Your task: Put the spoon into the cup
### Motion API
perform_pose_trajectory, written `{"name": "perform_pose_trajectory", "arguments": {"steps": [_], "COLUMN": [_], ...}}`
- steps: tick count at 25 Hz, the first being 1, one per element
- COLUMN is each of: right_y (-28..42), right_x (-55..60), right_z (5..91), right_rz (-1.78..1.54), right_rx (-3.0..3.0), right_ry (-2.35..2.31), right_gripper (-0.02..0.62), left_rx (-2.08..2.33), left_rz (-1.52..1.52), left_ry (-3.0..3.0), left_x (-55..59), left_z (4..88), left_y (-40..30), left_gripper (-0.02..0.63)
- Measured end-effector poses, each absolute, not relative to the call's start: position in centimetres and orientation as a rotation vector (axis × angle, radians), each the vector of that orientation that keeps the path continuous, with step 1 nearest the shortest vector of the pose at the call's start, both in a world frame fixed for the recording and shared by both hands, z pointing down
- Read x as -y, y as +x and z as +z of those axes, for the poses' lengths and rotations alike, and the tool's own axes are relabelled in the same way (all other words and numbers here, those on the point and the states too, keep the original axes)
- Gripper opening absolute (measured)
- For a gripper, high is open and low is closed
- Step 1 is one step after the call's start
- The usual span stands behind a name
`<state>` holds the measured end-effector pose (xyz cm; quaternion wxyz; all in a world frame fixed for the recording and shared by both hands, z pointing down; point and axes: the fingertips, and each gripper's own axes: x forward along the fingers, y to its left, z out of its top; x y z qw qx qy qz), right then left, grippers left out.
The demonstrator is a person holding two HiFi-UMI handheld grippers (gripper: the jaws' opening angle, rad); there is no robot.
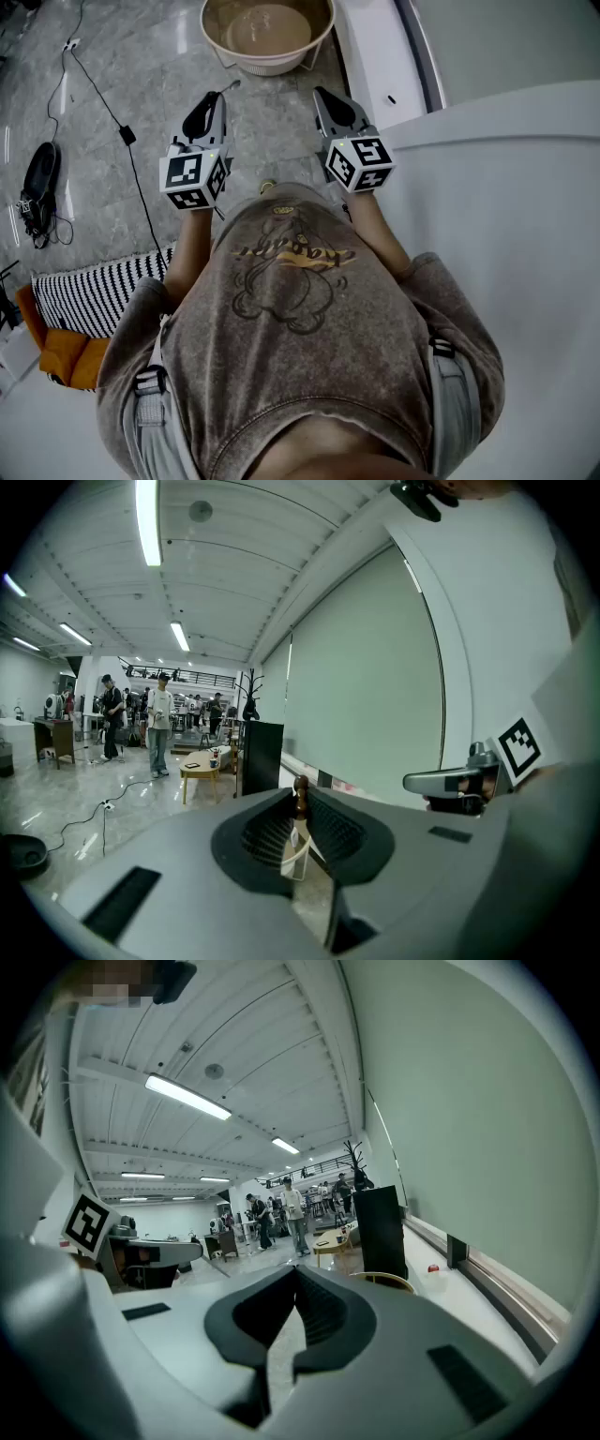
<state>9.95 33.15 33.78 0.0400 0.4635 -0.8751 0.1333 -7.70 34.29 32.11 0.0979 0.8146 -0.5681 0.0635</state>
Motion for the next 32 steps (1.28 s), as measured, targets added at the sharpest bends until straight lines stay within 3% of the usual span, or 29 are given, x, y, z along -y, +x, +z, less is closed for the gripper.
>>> {"name": "perform_pose_trajectory", "arguments": {"steps": [32], "right_y": [4.8], "right_x": [-32.5], "right_z": [35.8], "right_rz": [0.468], "right_rx": [2.703], "right_ry": [1.410], "right_gripper": [0.020], "left_rx": [1.620], "left_rz": [0.177], "left_ry": [2.475], "left_x": [-31.3], "left_z": [33.7], "left_y": [-12.1], "left_gripper": [0.055]}}
